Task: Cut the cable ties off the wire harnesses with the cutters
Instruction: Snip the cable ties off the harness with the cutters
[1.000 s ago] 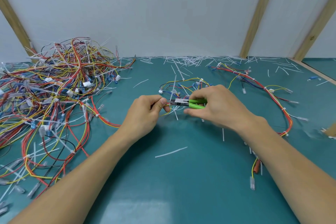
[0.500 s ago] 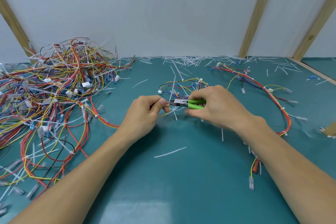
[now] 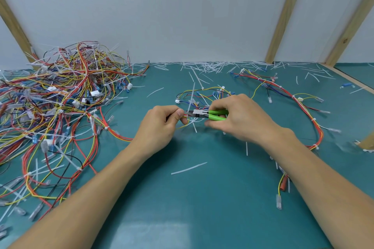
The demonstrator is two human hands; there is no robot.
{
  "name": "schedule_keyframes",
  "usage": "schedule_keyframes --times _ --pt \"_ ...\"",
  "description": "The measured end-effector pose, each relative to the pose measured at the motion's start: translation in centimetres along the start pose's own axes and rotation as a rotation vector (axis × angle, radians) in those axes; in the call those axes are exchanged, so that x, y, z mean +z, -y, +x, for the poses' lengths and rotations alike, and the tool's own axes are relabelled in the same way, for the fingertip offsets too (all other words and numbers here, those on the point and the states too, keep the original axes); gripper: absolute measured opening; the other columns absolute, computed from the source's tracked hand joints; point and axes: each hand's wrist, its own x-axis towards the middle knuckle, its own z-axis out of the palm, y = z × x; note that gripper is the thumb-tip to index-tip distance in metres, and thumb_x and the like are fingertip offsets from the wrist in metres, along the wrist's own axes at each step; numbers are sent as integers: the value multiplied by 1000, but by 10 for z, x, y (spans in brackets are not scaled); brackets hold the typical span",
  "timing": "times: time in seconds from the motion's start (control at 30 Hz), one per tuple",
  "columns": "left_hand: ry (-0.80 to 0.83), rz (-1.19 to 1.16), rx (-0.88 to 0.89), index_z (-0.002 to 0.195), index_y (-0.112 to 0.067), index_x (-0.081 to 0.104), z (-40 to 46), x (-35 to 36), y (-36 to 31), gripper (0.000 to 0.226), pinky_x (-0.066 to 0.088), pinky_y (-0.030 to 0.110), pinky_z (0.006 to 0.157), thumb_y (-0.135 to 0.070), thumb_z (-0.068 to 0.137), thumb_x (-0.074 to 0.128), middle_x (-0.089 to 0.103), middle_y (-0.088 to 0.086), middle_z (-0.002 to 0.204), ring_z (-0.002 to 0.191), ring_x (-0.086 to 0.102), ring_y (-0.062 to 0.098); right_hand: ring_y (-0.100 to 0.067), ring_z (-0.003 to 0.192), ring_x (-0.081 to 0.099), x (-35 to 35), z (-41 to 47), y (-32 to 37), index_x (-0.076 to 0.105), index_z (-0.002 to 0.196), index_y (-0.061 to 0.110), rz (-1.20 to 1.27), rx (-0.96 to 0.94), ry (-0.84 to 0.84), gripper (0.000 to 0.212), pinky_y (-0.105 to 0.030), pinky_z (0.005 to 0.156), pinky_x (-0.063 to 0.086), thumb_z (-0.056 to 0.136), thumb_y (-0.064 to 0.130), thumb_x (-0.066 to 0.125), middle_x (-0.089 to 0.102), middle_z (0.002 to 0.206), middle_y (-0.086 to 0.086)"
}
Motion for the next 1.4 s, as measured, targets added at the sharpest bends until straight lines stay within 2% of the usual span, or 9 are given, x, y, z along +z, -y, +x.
schedule_keyframes --times 0.33,0.47,0.73,0.8,0.9,1.03,1.17,1.3,1.4 --pt "-3 2 3 74 -25 68 0 0 0 36 20 25 46 -30 105 50 25 -6 50 47 23 13 -3 65 51 -2 -1 1 66 78 35 -23 6 -25 25 -31 57 36 80 57 78 55 59 12" --pt "-22 -23 -6 76 -22 69 1 -1 -1 35 18 24 44 -29 105 50 23 -6 47 46 22 13 -6 66 51 1 0 1 59 68 40 4 35 -48 28 -33 60 36 80 57 77 54 59 13" --pt "-41 -69 -53 78 -22 68 0 -1 -1 36 25 30 48 -34 105 48 27 -7 46 42 27 13 -18 65 53 7 6 -1 57 76 22 250 178 -398 27 -38 63 41 92 40 68 59 63 5" --pt "-53 -66 -24 76 -22 68 -1 -1 -2 34 24 24 47 -37 103 51 32 -7 47 44 28 10 -24 70 59 5 7 -1 58 79 19 303 208 -432 25 -42 70 48 94 37 66 67 67 3" --pt "-74 -98 -4 76 -22 66 -1 -1 -2 32 25 23 49 -44 97 60 37 -9 50 50 30 11 -12 75 66 4 7 2 56 80 21 357 222 -457 21 -39 76 49 97 33 62 75 73 9" --pt "-121 -142 -17 77 -20 65 -1 -1 -2 32 24 30 54 -47 94 65 38 -8 50 52 30 15 1 66 60 5 6 4 57 81 22 393 210 -422 20 -35 68 42 97 31 62 74 72 17" --pt "-169 -170 26 76 -18 69 0 -4 -4 30 24 28 52 -42 95 65 40 -5 52 53 29 13 -21 77 66 11 4 7 59 85 21 408 152 -295 13 -44 78 53 91 23 70 75 79 7" --pt "-144 -254 105 77 -18 74 -1 -7 -6 30 22 24 51 -40 95 64 41 -4 56 55 29 9 -20 82 64 19 1 11 57 90 25 348 47 -195 21 -43 81 53 85 11 71 75 91 14" --pt "-102 -325 142 79 -17 76 -1 -7 -9 30 22 13 48 -38 95 62 39 -12 54 51 29 5 -22 81 57 24 0 10 52 92 26 308 43 -213 30 -44 79 52 80 14 77 69 85 11"
